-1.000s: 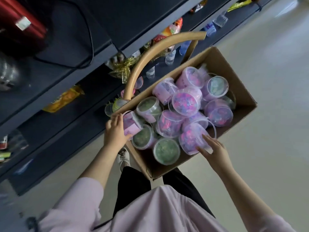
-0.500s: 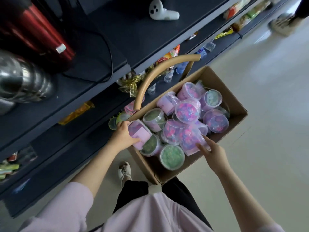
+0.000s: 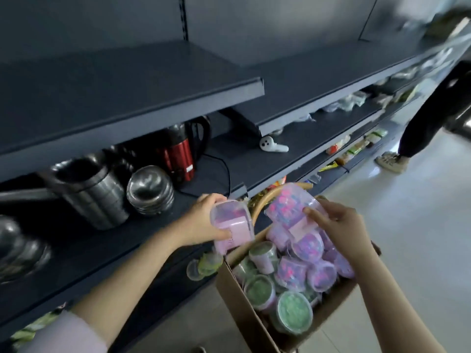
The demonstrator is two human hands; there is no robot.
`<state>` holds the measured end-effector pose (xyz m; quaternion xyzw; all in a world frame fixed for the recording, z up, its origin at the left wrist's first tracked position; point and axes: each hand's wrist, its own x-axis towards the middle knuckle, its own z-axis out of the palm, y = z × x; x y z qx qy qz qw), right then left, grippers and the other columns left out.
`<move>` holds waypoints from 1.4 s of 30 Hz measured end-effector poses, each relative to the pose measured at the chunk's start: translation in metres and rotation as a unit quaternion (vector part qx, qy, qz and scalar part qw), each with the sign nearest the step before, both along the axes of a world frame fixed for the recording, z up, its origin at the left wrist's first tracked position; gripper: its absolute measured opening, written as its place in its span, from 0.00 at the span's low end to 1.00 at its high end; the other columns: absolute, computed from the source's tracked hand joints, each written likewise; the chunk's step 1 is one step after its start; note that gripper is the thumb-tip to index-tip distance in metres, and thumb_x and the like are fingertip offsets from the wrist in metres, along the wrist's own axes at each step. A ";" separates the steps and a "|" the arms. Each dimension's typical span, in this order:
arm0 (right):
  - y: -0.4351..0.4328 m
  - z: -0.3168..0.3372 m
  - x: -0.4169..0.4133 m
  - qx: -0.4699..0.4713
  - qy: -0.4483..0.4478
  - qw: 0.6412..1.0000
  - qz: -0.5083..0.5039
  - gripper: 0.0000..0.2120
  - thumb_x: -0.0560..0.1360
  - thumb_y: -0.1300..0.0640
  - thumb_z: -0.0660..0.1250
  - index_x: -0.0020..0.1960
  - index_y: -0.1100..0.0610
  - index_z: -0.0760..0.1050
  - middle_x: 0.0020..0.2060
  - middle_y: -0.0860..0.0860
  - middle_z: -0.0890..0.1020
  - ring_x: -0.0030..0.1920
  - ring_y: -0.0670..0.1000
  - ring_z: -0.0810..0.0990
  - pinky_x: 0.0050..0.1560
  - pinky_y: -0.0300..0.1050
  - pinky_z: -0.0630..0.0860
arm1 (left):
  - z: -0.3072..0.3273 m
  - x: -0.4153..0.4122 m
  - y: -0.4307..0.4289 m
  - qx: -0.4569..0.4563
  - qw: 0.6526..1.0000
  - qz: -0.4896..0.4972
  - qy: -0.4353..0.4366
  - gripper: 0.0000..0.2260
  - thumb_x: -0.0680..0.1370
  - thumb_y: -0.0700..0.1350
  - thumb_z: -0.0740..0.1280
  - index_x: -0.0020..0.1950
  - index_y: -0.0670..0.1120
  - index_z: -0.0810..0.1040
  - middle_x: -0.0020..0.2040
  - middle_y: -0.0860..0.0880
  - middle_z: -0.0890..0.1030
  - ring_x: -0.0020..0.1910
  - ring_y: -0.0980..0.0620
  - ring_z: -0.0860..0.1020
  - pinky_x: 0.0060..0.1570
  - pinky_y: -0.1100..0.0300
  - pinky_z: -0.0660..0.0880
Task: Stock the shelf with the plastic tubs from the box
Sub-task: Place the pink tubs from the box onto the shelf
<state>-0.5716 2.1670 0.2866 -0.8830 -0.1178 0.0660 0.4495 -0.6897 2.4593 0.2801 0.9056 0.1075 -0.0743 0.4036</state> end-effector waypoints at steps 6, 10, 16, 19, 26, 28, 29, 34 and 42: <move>0.069 0.120 -0.008 0.059 -0.127 0.982 0.129 0.10 0.71 0.47 0.72 0.50 0.49 0.84 0.36 0.41 0.84 0.38 0.39 0.79 0.42 0.33 0.72 | 0.113 -0.040 0.035 0.059 0.990 0.034 -0.121 0.36 0.64 0.57 0.74 0.69 0.58 0.64 0.66 0.60 0.64 0.65 0.59 0.66 0.64 0.61 0.65; 0.100 0.184 -0.017 0.093 -0.184 0.954 0.216 0.04 0.71 0.49 0.73 0.45 0.42 0.82 0.32 0.35 0.82 0.34 0.35 0.76 0.36 0.29 0.70 | 0.175 -0.081 0.042 0.078 0.972 0.103 -0.195 0.35 0.67 0.51 0.76 0.71 0.56 0.64 0.66 0.58 0.65 0.64 0.61 0.67 0.64 0.62 0.66; 0.143 0.249 -0.051 0.141 -0.227 0.908 0.324 0.09 0.71 0.48 0.73 0.51 0.44 0.84 0.39 0.37 0.85 0.43 0.39 0.81 0.46 0.30 0.73 | 0.241 -0.165 0.053 0.095 0.940 0.228 -0.236 0.32 0.62 0.56 0.77 0.63 0.65 0.68 0.65 0.57 0.71 0.62 0.59 0.72 0.65 0.55 0.70; 0.168 0.265 -0.073 0.160 -0.234 0.887 0.363 0.12 0.71 0.46 0.73 0.53 0.46 0.84 0.41 0.41 0.85 0.46 0.42 0.81 0.49 0.37 0.74 | 0.266 -0.208 0.058 0.101 0.928 0.272 -0.235 0.32 0.64 0.53 0.78 0.65 0.60 0.70 0.63 0.58 0.73 0.60 0.60 0.74 0.63 0.54 0.73; 0.223 0.283 -0.135 0.177 -0.235 0.858 0.421 0.11 0.71 0.45 0.72 0.52 0.44 0.83 0.40 0.41 0.85 0.44 0.42 0.80 0.43 0.37 0.72 | 0.308 -0.289 0.082 0.162 0.909 0.330 -0.197 0.34 0.65 0.52 0.77 0.67 0.57 0.69 0.63 0.58 0.73 0.61 0.58 0.74 0.63 0.53 0.73; 0.242 0.286 -0.153 0.167 -0.238 0.851 0.437 0.12 0.71 0.43 0.72 0.53 0.44 0.83 0.40 0.41 0.84 0.43 0.42 0.79 0.42 0.37 0.71 | 0.309 -0.306 0.093 0.230 0.907 0.317 -0.152 0.37 0.62 0.58 0.75 0.69 0.57 0.66 0.65 0.58 0.70 0.62 0.59 0.72 0.65 0.56 0.71; 0.251 0.288 -0.161 0.163 -0.241 0.848 0.443 0.13 0.70 0.42 0.72 0.53 0.44 0.83 0.40 0.42 0.84 0.43 0.43 0.79 0.42 0.37 0.71 | 0.308 -0.314 0.100 0.262 0.907 0.305 -0.125 0.37 0.64 0.57 0.75 0.70 0.56 0.65 0.65 0.58 0.68 0.63 0.59 0.71 0.66 0.59 0.69; 0.306 0.290 -0.201 0.161 -0.244 0.848 0.442 0.14 0.71 0.44 0.72 0.55 0.44 0.82 0.43 0.41 0.84 0.45 0.43 0.80 0.42 0.38 0.73 | 0.287 -0.359 0.148 0.320 0.900 0.289 -0.061 0.35 0.67 0.49 0.75 0.71 0.54 0.65 0.65 0.57 0.66 0.63 0.59 0.69 0.62 0.66 0.66; 0.423 0.260 -0.268 0.080 -0.321 0.855 0.399 0.15 0.70 0.38 0.70 0.52 0.44 0.82 0.42 0.53 0.83 0.46 0.55 0.79 0.44 0.49 0.78 | 0.271 -0.425 0.250 0.348 0.876 0.318 -0.105 0.39 0.66 0.45 0.74 0.74 0.52 0.62 0.71 0.55 0.64 0.69 0.55 0.64 0.62 0.66 0.62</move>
